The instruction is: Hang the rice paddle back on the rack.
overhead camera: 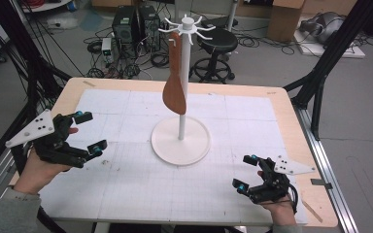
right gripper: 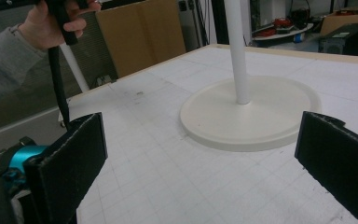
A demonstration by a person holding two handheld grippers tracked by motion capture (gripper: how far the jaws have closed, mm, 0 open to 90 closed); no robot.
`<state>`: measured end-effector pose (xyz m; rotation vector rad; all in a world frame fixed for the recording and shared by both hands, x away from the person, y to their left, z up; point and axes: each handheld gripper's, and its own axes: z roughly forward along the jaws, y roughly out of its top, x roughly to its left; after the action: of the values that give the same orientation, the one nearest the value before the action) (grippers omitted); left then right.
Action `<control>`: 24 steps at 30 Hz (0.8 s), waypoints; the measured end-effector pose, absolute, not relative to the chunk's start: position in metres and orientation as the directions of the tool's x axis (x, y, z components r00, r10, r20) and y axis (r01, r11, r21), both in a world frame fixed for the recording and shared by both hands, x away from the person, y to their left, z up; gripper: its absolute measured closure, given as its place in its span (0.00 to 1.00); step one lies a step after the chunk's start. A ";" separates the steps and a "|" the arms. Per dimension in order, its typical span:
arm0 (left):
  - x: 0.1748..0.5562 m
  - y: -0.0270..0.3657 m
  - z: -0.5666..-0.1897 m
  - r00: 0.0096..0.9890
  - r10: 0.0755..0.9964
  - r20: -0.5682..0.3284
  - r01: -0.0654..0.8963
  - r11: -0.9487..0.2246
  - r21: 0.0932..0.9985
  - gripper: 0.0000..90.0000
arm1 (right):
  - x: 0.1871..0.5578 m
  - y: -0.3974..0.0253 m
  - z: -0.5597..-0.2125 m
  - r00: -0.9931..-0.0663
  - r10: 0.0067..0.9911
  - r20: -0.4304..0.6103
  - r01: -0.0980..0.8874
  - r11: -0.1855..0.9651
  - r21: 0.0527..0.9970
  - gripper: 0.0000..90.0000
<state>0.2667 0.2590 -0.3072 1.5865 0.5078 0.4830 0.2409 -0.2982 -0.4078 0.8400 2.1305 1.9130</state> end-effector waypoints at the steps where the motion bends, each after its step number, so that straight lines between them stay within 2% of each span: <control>1: 0.266 0.262 -0.310 0.806 0.592 0.015 0.032 -0.068 0.997 0.02 | 0.241 -0.298 -0.407 -0.831 0.500 0.246 0.298 0.026 0.954 0.01; 12: 0.261 0.292 -0.341 0.768 0.640 -0.027 0.075 -0.048 0.996 0.02 | 0.240 -0.298 -0.405 -0.834 0.505 0.224 0.274 0.026 0.961 0.01; 17: 0.256 0.300 -0.350 0.764 0.642 -0.069 0.079 0.013 0.997 0.02 | 0.239 -0.297 -0.402 -0.838 0.509 0.199 0.253 0.037 0.967 0.01; 24: 0.250 0.306 -0.364 0.746 0.661 -0.075 0.099 0.000 0.995 0.02 | 0.238 -0.299 -0.398 -0.840 0.513 0.177 0.230 0.041 0.972 0.01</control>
<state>0.2498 0.3064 -0.3645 1.5299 0.6424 0.4927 0.2383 -0.2987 -0.3980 0.7653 2.0950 1.8850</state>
